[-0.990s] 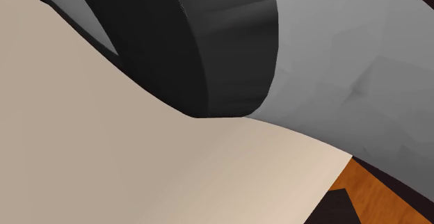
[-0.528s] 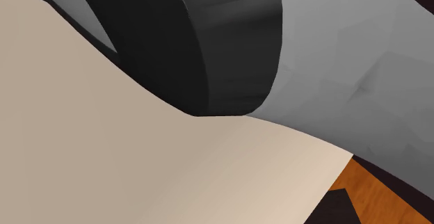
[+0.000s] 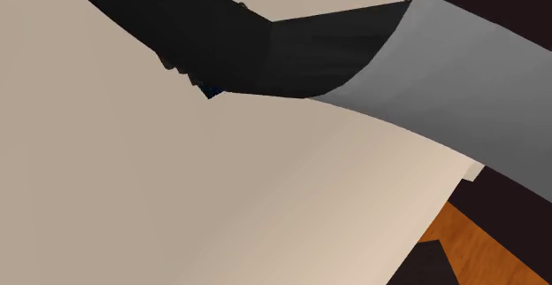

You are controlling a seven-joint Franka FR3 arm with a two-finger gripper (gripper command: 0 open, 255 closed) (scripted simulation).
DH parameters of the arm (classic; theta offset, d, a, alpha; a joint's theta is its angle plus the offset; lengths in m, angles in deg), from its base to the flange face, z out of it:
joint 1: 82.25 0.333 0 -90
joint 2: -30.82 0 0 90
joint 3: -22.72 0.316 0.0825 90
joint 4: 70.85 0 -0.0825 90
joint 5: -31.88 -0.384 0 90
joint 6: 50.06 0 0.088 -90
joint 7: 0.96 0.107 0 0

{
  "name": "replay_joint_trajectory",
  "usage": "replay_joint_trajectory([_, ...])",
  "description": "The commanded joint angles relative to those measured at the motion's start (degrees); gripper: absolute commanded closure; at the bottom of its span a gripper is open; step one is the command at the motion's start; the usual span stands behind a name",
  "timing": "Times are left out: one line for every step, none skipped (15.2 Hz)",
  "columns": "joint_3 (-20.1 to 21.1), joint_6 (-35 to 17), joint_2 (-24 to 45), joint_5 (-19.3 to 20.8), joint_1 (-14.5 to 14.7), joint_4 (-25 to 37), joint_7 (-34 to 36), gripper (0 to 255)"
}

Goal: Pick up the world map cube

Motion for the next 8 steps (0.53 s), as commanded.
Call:
replay_joint_trajectory([0.0, 1.8, 0.4, 0.1, 0.1, 2.1, 0.0, 255])
replay_joint_trajectory([0.0, 2.7, 0.6, 0.2, 0.1, 3.3, 0.1, 255])
replay_joint_trajectory([0.1, 3.6, 0.9, 0.2, 0.2, 4.5, 0.1, 255])
replay_joint_trajectory([0.1, 4.5, 1.2, 0.3, 0.3, 5.7, 0.2, 255])
replay_joint_trajectory([0.1, 5.4, 1.6, 0.4, 0.4, 6.9, 0.3, 255])
replay_joint_trajectory([0.1, 6.4, 1.9, 0.5, 0.5, 8.3, 0.3, 255])
replay_joint_trajectory([0.1, 6.5, 2.0, 0.5, 0.5, 8.5, 0.3, 255])
replay_joint_trajectory([0.1, 6.5, 2.0, 0.5, 0.5, 8.4, 0.3, 255])
